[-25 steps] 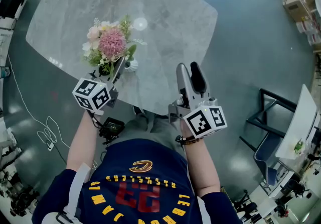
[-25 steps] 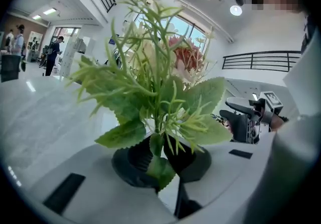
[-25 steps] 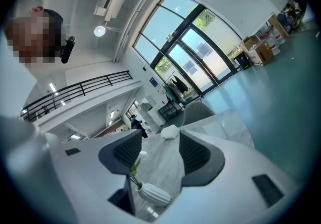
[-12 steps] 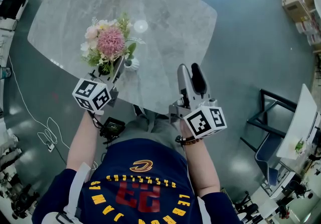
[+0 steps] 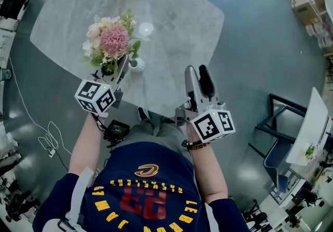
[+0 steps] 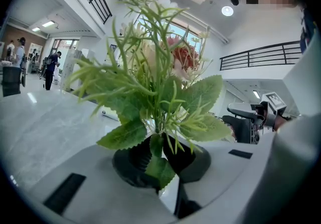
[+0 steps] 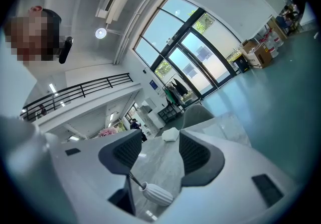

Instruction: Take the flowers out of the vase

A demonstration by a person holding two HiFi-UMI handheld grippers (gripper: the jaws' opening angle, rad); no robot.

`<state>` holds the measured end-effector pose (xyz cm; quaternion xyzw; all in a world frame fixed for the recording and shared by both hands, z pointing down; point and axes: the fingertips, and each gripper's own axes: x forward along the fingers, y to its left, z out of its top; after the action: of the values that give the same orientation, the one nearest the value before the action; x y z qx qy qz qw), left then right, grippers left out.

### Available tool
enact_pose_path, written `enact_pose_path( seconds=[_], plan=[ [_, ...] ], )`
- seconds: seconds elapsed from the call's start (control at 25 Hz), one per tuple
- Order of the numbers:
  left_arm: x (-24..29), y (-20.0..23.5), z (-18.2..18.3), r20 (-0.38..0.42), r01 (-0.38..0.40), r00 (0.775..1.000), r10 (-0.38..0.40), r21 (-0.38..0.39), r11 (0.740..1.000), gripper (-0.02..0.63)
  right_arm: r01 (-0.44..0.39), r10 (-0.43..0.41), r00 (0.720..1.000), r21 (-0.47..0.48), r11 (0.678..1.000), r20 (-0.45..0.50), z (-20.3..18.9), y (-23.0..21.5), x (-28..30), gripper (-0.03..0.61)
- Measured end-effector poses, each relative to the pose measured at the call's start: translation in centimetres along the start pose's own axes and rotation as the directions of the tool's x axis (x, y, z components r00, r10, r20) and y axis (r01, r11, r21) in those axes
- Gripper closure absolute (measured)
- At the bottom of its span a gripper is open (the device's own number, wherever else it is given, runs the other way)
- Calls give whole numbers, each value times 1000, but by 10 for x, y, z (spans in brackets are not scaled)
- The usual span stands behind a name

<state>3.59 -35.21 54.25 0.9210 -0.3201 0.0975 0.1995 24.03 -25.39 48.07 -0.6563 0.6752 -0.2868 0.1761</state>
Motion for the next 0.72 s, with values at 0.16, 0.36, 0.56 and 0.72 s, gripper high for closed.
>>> enact_pose_path(
  seconds=[0.16, 0.36, 0.56, 0.72],
  plan=[
    [-5, 1, 8, 27, -24, 999, 24, -4, 1000, 572, -1, 1, 1000, 1, 1000, 7, 3, 3, -4, 345],
    [-6, 8, 12, 57, -50, 997, 51, -14, 999, 574, 4, -4, 1000, 12, 1000, 9, 0, -4, -3, 345],
    [-5, 12, 24, 82, -53, 995, 54, -13, 998, 574, 8, -8, 1000, 26, 1000, 10, -1, -8, 2, 346],
    [-8, 9, 31, 97, -54, 994, 54, -8, 999, 574, 3, -4, 1000, 25, 1000, 13, -1, -8, 1, 345]
  ],
)
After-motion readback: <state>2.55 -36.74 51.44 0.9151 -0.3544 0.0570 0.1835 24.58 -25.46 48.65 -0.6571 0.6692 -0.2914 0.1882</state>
